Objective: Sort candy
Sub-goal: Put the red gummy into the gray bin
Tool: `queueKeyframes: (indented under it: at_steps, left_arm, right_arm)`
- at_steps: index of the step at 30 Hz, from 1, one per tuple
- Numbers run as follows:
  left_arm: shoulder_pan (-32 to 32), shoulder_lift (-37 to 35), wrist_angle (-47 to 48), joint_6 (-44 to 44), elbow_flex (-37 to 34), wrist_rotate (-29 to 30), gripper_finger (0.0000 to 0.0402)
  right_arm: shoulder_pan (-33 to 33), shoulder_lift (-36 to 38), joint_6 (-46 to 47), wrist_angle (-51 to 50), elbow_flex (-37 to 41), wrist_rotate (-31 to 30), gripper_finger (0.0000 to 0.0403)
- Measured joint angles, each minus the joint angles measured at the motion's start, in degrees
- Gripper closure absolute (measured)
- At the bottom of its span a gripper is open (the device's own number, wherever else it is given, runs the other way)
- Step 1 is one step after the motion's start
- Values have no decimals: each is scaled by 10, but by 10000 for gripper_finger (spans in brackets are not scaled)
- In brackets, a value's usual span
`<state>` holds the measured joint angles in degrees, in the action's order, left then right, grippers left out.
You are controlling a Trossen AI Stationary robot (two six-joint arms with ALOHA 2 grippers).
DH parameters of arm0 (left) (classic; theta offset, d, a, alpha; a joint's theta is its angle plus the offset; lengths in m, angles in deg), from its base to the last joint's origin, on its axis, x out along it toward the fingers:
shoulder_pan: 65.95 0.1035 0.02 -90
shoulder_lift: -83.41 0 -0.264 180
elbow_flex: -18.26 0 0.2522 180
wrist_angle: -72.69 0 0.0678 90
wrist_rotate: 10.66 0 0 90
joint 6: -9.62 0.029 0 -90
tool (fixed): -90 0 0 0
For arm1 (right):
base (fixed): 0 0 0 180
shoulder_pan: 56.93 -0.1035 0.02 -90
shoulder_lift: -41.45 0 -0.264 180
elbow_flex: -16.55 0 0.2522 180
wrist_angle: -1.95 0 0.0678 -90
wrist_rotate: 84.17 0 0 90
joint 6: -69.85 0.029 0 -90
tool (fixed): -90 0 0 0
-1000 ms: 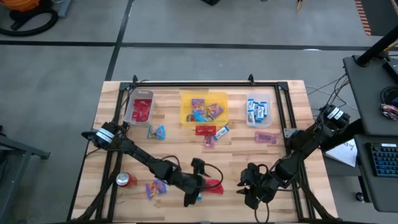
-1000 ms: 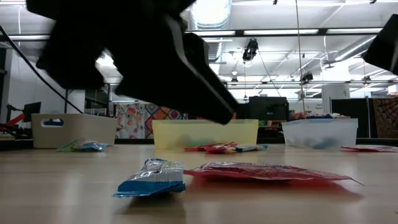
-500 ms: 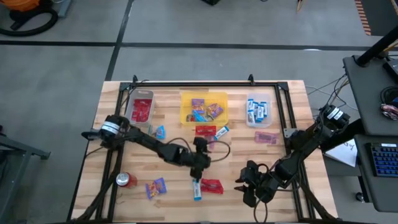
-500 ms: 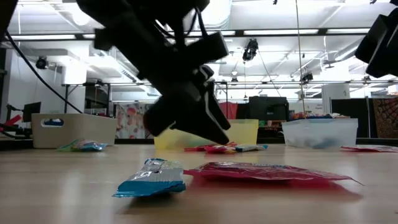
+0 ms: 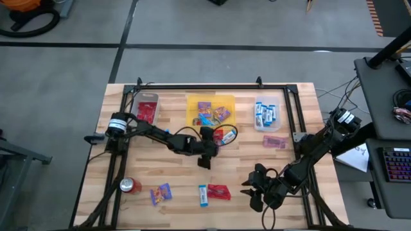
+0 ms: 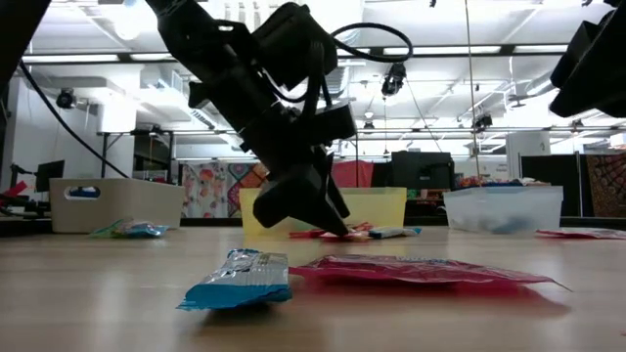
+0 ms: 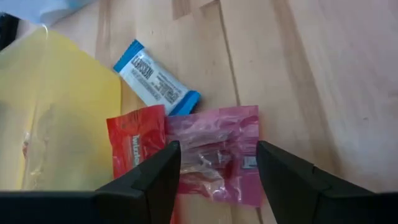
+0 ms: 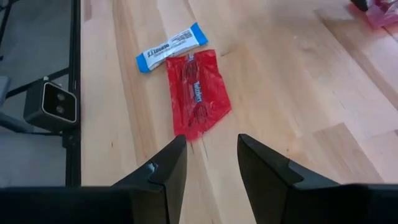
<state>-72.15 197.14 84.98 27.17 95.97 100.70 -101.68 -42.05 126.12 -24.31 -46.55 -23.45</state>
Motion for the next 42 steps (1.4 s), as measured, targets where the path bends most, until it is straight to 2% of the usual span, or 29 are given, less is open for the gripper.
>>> queueKeyframes:
  at_steps: [6,23,30,38,42]
  left_arm:
    - [3,0,0,0,-4,-29,209]
    - [12,2,-51,-15,-35,-28,218]
    - [15,26,-69,-27,-33,-26,278]
    - [13,29,-69,-33,-33,-20,389]
    - [7,25,-65,-33,-33,-18,394]
  right_arm:
    - [0,0,2,0,0,-9,268]
    - [2,0,1,9,0,-44,268]
    - [2,0,1,9,0,-54,268]
    - [2,0,1,9,0,-55,268]
    - [2,-1,1,9,0,-68,268]
